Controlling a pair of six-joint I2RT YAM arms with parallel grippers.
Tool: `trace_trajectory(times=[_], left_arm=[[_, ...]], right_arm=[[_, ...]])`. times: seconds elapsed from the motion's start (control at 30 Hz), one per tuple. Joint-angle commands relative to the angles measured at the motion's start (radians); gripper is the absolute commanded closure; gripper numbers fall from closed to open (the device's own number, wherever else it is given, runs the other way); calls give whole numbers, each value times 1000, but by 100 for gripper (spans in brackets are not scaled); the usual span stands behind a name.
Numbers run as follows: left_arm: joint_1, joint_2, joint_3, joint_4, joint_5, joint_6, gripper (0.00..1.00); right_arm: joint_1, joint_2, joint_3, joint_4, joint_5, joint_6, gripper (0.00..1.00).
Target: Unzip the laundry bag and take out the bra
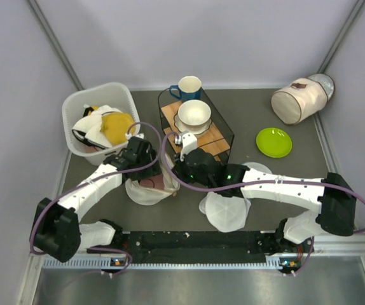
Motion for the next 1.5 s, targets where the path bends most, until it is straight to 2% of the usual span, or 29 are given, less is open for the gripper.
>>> trace_trajectory(times=[0.0, 0.17, 0.27, 0.3, 0.37, 0.4, 0.67, 0.8, 0.97, 1.1, 1.3, 1.47], left_arm=[[-3, 100, 16, 12, -32, 14, 27], [-11, 159, -19, 55, -40, 5, 36], [-19, 173, -30, 72, -34, -3, 49], [-19, 168, -22, 63, -31, -3, 69], [-20, 136, -7, 42, -22, -6, 95], [-20, 114, 5, 25, -13, -5, 100], [-19, -117, 186, -174, 153, 67, 100], [-19, -159, 275, -236, 199, 74, 100], [-19, -191, 329, -228, 274, 64, 100], [-14, -170, 383, -235, 420, 61, 100], [38, -171, 418, -225, 537, 55, 100], [167, -196, 449, -227, 696, 69, 100]], right_arm=[[-7, -16, 32, 28, 3, 5, 100], [-7, -22, 27, 28, 9, 5, 100], [-5, -19, 32, 27, 9, 4, 100], [-5, -19, 33, 27, 11, 2, 100], [-7, -20, 33, 27, 9, 1, 100], [-7, -22, 32, 27, 11, 1, 100], [-7, -16, 27, 24, 12, 5, 100], [-5, -14, 21, 30, 7, 13, 100], [-7, -16, 21, 28, 11, 8, 100], [-7, -14, 18, 28, 11, 4, 100], [-7, -25, 7, 28, 14, 10, 100], [-5, -25, -2, 28, 18, 13, 100]])
